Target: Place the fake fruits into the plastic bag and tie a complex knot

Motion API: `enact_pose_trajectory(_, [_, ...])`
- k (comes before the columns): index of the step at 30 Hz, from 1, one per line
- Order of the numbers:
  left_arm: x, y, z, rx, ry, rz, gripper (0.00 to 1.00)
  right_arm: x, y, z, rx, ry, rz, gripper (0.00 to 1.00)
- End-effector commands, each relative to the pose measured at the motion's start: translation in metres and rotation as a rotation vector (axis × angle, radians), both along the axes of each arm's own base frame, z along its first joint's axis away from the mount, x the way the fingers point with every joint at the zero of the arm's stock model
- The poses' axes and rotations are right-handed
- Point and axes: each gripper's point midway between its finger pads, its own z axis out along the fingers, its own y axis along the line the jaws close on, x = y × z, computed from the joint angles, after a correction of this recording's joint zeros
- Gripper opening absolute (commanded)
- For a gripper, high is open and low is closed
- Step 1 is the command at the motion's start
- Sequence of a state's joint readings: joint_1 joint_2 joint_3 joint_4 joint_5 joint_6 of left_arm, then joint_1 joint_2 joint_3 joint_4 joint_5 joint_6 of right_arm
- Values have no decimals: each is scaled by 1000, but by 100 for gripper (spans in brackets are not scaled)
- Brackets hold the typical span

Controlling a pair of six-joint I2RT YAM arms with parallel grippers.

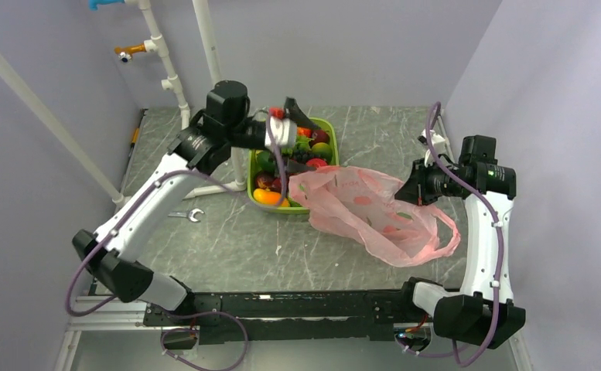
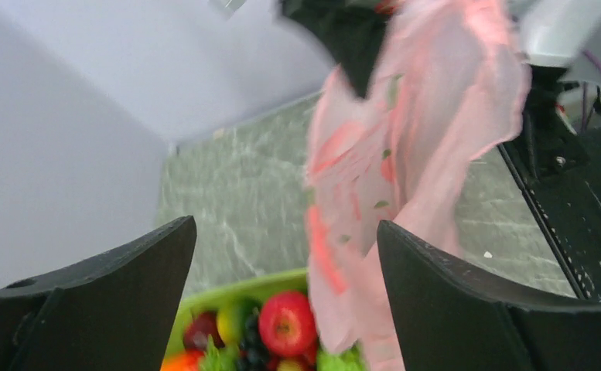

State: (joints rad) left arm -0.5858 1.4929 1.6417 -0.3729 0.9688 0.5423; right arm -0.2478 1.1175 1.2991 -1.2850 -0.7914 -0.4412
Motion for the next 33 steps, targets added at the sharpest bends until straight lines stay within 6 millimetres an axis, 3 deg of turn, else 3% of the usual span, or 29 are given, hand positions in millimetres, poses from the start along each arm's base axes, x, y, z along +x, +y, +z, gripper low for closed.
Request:
enact_pose_trajectory(1, [-88,-19,-24,139,-304,-318,89,17,4,13,101,10,-89,0])
enact_pose_trajectory(4, [-113,-43,-57,220,-375,-408,84,19,3,17,123,19,-119,0])
enact_pose_trajectory(9, [-99,-95,-85,225,-387,-397,79,18,-14,23,158,42,-193,0])
enact_pose_trajectory(12, [-95,-114,-111,267,-362,-446,76,19,-27,28,167,39,-233,0])
enact_pose_trajectory(15, [-92,-113,-153,380,-362,-500,65,19,-41,30,179,39,-274,0])
enact_pose_trajectory(17, [-88,-106,-175,446,-351,-498,46,20,-55,30,180,34,-312,0])
enact_pose_trajectory(19, [-88,-94,-189,493,-350,-501,20,22,-70,30,183,33,-351,0])
enact_pose_trajectory(21, [-92,-83,-186,469,-334,-499,3,22,-84,27,189,39,-394,0])
enact_pose_trajectory(24, [-95,-74,-165,356,-335,-468,0,19,-94,14,175,49,-408,0])
enact_pose_trajectory(26, [-89,-74,-149,311,-348,-439,9,17,-94,5,163,44,-403,0])
enact_pose_trajectory(27, [-87,-74,-139,289,-332,-427,22,17,-95,2,157,40,-415,0])
enact_pose_trajectory(29, [-80,-67,-115,242,-234,-393,58,17,-98,1,132,21,-437,0])
enact_pose_trajectory(30, [-76,-63,-99,201,-177,-370,67,17,-99,3,128,9,-451,0])
enact_pose_trajectory(32, [-65,-53,-65,107,-44,-288,95,20,-108,10,120,-18,-489,0])
enact_pose_trajectory(33, [-55,-45,-51,62,6,-228,99,22,-115,14,114,-33,-515,0])
